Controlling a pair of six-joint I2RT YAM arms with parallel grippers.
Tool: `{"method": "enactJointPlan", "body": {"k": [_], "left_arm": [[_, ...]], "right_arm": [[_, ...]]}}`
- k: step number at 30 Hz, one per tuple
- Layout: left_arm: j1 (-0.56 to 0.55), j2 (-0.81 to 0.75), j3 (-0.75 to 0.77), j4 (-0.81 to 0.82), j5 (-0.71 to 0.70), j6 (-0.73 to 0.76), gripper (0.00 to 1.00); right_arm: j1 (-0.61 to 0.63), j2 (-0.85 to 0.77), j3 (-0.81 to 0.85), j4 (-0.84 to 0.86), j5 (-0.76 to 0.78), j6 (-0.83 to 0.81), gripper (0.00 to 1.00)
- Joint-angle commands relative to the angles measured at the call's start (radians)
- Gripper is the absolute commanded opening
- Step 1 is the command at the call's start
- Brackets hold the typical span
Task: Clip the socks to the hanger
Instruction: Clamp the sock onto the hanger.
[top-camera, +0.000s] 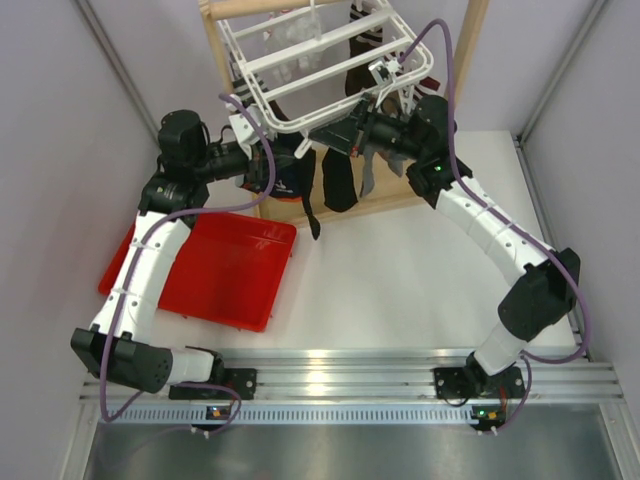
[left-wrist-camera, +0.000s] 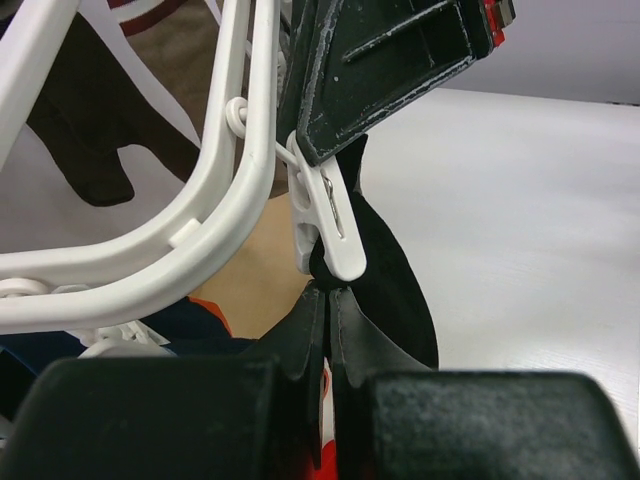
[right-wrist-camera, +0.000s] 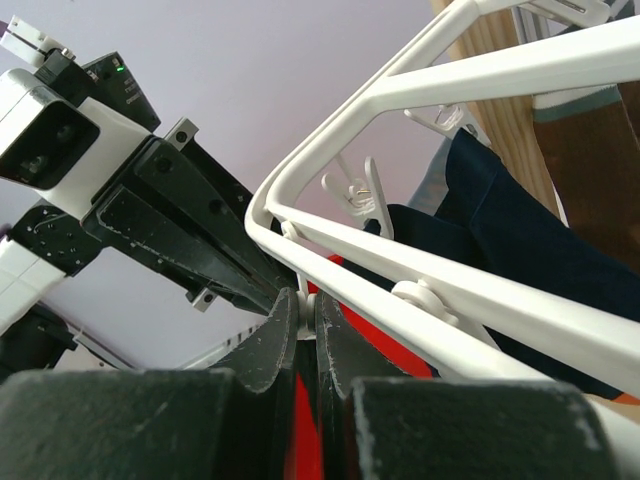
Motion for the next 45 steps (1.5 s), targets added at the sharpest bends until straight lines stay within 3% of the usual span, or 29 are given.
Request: {"method": "enactJointPlan", "body": {"k": [1, 12, 20, 29, 32, 33, 35, 37, 45], "left_arm": [[0.005, -0.021, 0.053, 0.061, 0.020, -0.023, 0.00], [0.005, 0.000, 0.070, 0.062, 0.020, -0.014, 0.00], [0.005, 0.006, 0.070, 0.061, 0.045, -0.014, 0.00], [0.005, 0.005, 0.059, 0.042, 0.042, -0.008, 0.00], [0.005, 0.000, 0.045, 0.036, 0.024, -0.013, 0.18], [0.005, -0.003, 0.040, 0.036, 0.014, -0.017, 0.33], [0.005, -0.012, 0.024, 0.028, -0.001, -0.023, 0.43], [0.005, -0.029, 0.008, 0.021, -0.009, -0.024, 0.51], [0.005, -0.113, -0.056, -0.114, -0.030, -0.060, 0.64]], "right_arm": [[-0.006, -0.026, 0.011, 0.006, -0.045, -0.017, 0.00], [-0.004, -0.018, 0.029, -0.019, -0.063, -0.045, 0.01], [-0.006, -0.003, 0.047, 0.011, -0.059, -0.012, 0.37], [-0.006, 0.000, 0.055, 0.030, -0.062, 0.009, 0.54], [-0.006, 0.000, 0.054, 0.029, -0.062, 0.006, 0.55], [-0.006, -0.001, 0.054, 0.024, -0.060, 0.006, 0.55], [-0.004, -0.006, 0.049, 0.020, -0.060, 0.001, 0.56], [-0.007, -0.013, 0.046, 0.000, -0.057, -0.008, 0.56], [-0.018, -0.105, -0.044, -0.121, -0.017, -0.100, 0.62]]}}
